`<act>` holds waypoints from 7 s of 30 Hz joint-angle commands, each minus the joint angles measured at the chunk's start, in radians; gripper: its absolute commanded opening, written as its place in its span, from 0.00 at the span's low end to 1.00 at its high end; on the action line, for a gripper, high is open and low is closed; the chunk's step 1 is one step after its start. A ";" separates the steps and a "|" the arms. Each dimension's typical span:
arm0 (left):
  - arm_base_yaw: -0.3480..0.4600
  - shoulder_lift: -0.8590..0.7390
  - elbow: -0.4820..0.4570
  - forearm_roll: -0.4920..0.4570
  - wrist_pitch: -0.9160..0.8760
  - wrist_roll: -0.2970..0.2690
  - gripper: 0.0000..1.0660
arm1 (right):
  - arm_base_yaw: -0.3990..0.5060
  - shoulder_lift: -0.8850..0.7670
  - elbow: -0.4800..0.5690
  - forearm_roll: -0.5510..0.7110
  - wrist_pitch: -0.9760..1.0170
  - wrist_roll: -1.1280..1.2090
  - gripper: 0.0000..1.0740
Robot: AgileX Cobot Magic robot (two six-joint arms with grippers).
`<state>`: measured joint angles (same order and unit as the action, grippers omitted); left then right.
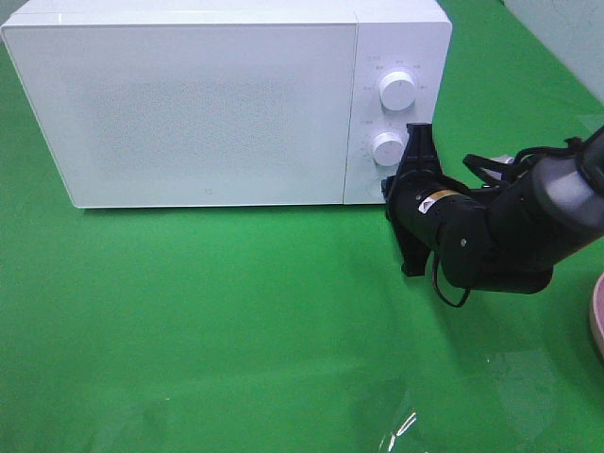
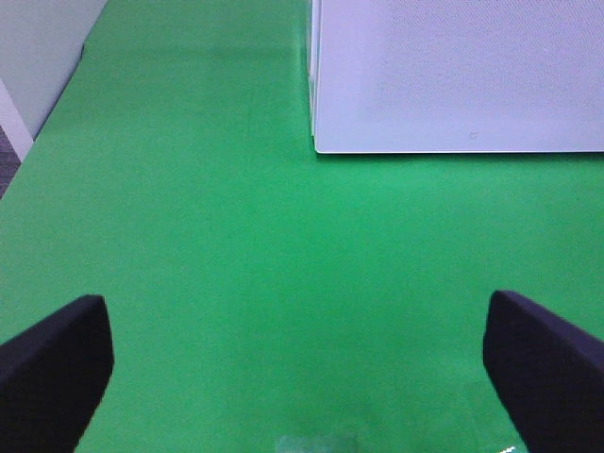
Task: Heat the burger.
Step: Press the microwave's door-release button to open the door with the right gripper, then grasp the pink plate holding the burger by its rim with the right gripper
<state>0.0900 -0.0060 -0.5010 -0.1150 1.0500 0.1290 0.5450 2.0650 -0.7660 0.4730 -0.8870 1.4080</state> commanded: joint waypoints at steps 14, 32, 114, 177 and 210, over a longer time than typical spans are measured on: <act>0.004 -0.023 0.004 -0.005 -0.010 0.002 0.94 | -0.005 0.092 -0.088 0.050 -0.013 0.012 0.00; 0.004 -0.023 0.004 -0.005 -0.010 0.002 0.94 | -0.016 0.092 -0.123 0.062 -0.131 -0.014 0.00; 0.004 -0.023 0.004 -0.005 -0.010 0.002 0.94 | -0.014 -0.282 0.002 0.024 0.630 -0.734 0.01; 0.004 -0.023 0.004 -0.005 -0.010 0.002 0.94 | -0.332 -0.660 -0.007 -0.727 1.779 -1.202 0.80; 0.004 -0.023 0.004 -0.005 -0.010 0.002 0.94 | -0.436 -0.349 0.025 -0.681 1.506 -1.227 0.78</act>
<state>0.0900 -0.0060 -0.5010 -0.1150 1.0500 0.1290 0.1170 1.7030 -0.7450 -0.2150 0.6350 0.1880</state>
